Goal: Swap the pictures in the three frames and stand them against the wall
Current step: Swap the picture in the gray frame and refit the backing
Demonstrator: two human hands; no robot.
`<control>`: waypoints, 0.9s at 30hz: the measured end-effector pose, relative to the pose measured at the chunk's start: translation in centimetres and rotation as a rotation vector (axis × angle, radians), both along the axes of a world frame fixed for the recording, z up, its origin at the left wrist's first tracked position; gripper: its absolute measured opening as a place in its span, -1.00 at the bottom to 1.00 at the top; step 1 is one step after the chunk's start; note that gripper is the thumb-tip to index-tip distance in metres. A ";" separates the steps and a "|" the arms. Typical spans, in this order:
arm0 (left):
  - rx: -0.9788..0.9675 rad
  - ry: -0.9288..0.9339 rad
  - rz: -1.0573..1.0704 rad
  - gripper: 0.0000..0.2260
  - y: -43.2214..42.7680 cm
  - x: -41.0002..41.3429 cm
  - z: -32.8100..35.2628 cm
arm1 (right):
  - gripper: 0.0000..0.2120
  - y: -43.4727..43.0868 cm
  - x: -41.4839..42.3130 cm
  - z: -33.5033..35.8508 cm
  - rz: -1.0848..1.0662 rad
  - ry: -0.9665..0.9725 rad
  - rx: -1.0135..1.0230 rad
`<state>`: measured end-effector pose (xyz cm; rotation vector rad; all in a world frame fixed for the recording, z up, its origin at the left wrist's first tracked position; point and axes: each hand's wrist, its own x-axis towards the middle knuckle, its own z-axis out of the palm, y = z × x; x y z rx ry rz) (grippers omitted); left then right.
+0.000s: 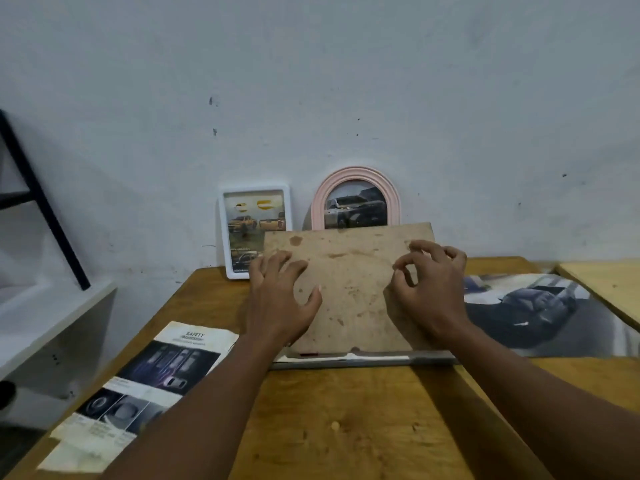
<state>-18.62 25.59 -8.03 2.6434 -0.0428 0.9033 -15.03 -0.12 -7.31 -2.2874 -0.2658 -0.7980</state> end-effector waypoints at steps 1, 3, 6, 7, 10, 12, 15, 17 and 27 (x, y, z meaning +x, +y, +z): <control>-0.008 0.011 -0.005 -0.51 0.2 0.7 -0.4 | -0.89 0.1 0.6 -0.6 0.004 0.015 -0.002; -0.022 0.060 -0.004 -0.50 0.3 1.6 -1.3 | -0.88 0.1 1.4 -1.9 -0.001 0.051 -0.011; -0.022 0.152 -0.014 -0.48 0.4 1.8 -2.6 | -0.87 -0.2 1.7 -3.4 -0.010 0.129 -0.059; -0.028 0.188 -0.019 -0.49 0.4 1.7 -2.9 | -0.87 -0.2 1.6 -3.7 -0.010 0.156 -0.076; -0.046 0.277 -0.025 -0.51 0.5 1.5 -3.5 | -0.87 -0.5 1.0 -4.2 -0.002 0.229 -0.114; -0.043 0.315 -0.026 -0.49 0.4 1.2 -3.8 | -0.87 -0.5 0.6 -4.3 0.004 0.275 -0.130; -0.049 0.349 -0.017 -0.47 0.3 0.8 -4.3 | -0.83 -0.8 0.1 -4.3 0.002 0.308 -0.158; -0.056 0.361 -0.014 -0.43 0.3 0.7 -4.5 | -0.76 -0.8 -0.3 -4.2 -0.001 0.327 -0.198; -0.025 0.444 0.004 -0.45 -0.2 0.7 -4.1 | -0.47 -1.2 -0.1 -3.9 -0.085 0.433 -0.530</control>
